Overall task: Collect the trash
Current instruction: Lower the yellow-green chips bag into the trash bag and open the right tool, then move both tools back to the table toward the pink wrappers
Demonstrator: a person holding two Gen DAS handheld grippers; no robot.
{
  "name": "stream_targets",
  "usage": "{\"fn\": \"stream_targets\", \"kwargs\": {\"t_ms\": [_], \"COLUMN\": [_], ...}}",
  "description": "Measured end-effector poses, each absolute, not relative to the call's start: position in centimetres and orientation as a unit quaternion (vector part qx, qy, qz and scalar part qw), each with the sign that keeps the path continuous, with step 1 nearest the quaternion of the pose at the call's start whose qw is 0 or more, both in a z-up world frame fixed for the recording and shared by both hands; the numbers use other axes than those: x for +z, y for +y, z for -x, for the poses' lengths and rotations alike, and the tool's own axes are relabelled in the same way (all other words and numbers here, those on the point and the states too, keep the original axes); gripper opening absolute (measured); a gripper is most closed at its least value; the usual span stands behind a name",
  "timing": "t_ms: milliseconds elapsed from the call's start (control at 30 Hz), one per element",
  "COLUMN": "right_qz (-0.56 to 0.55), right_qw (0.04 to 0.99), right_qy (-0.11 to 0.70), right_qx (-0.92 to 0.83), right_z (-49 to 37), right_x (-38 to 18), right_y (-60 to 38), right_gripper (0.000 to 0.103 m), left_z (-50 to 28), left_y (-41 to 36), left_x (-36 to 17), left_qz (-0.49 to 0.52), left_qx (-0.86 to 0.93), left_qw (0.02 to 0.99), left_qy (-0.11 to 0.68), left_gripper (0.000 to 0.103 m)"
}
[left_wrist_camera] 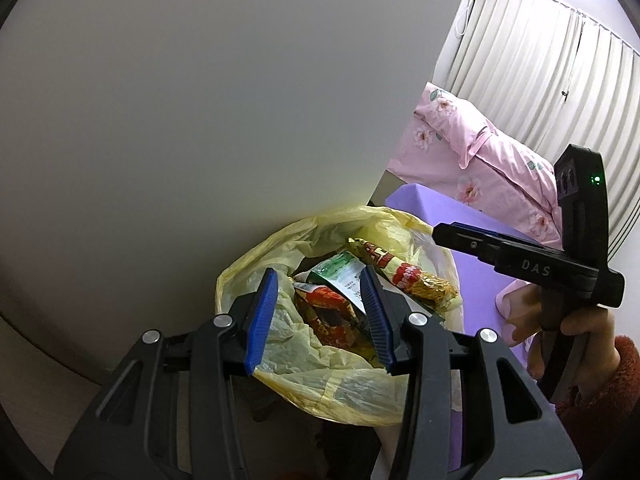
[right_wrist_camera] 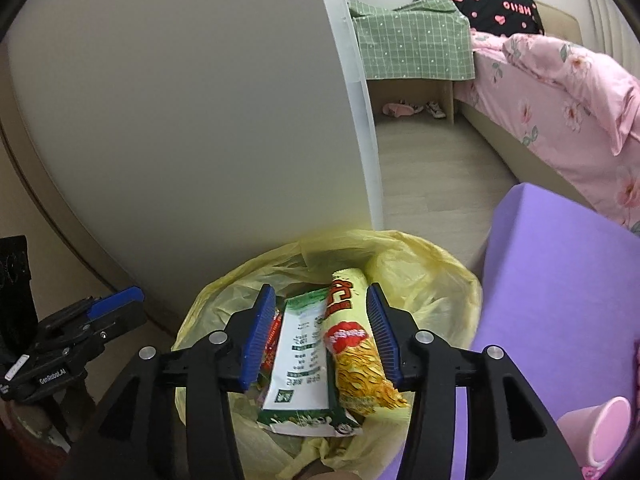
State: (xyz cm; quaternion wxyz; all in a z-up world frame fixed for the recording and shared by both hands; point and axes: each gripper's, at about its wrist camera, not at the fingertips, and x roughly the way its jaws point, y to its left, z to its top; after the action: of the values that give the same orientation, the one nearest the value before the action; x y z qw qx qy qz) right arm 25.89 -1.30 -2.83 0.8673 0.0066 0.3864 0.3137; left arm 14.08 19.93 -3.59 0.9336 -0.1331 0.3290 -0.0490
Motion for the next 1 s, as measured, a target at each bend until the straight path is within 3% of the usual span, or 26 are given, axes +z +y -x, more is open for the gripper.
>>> {"fn": "stream_targets", "kwargs": {"t_ms": [533,1000], "right_qz": [0.021,-0.002], "right_qw": [0.924,0.944], "right_qy": [0.332,0.327], "right_qx": [0.188,0.040], "right_z": [-21.0,-15.8], "right_x": [-0.1,-2.6], "right_y": [-15.0,-28.1], "right_gripper": [0.045,0.045], "left_z": [-14.1,-14.9], "left_y": [11.9,-2.8], "left_x": [-1.5,-5.9], "left_qz": [0.061,0.007], "left_qx": [-0.116,-0.305], "left_qw": [0.939,0.874], "left_qy": [0.318,0.377], "left_gripper": [0.041,0.041]}}
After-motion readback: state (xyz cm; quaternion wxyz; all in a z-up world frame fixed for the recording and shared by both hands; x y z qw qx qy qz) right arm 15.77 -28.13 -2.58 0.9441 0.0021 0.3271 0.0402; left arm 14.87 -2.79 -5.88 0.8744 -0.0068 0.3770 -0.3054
